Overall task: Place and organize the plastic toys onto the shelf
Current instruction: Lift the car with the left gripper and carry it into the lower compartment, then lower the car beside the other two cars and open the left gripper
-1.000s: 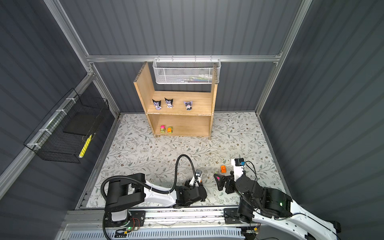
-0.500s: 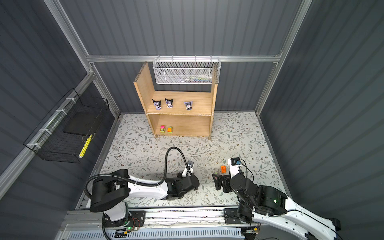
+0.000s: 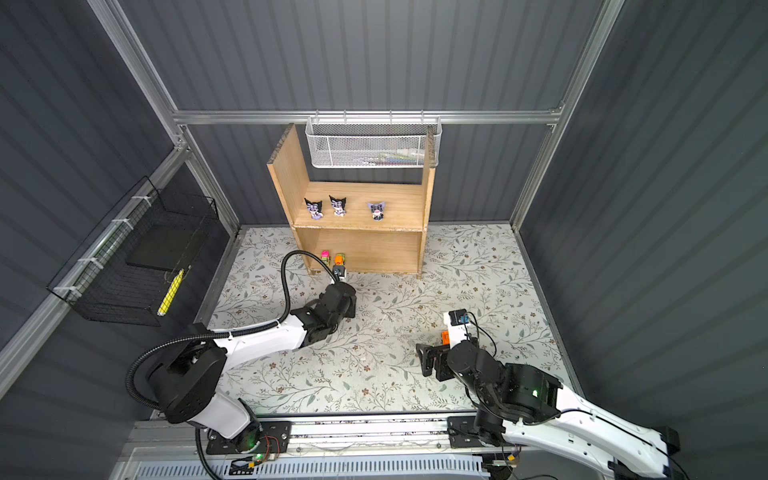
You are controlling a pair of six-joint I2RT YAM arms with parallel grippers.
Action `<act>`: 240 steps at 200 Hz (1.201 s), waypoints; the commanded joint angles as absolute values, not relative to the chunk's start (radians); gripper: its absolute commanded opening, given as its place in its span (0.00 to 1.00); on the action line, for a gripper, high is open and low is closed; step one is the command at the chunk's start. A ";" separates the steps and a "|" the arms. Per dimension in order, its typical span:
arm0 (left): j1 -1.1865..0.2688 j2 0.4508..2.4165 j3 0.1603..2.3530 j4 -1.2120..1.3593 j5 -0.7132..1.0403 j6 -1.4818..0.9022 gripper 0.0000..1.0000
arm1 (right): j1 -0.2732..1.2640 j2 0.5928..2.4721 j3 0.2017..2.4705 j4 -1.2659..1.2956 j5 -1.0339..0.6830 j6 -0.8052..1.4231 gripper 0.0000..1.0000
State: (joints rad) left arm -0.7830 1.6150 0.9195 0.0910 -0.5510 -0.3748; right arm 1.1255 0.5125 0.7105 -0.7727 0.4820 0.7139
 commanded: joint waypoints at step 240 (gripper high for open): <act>-0.587 2.123 1.543 0.066 -0.417 -0.232 0.32 | 0.777 0.623 0.699 -0.577 0.217 0.533 0.99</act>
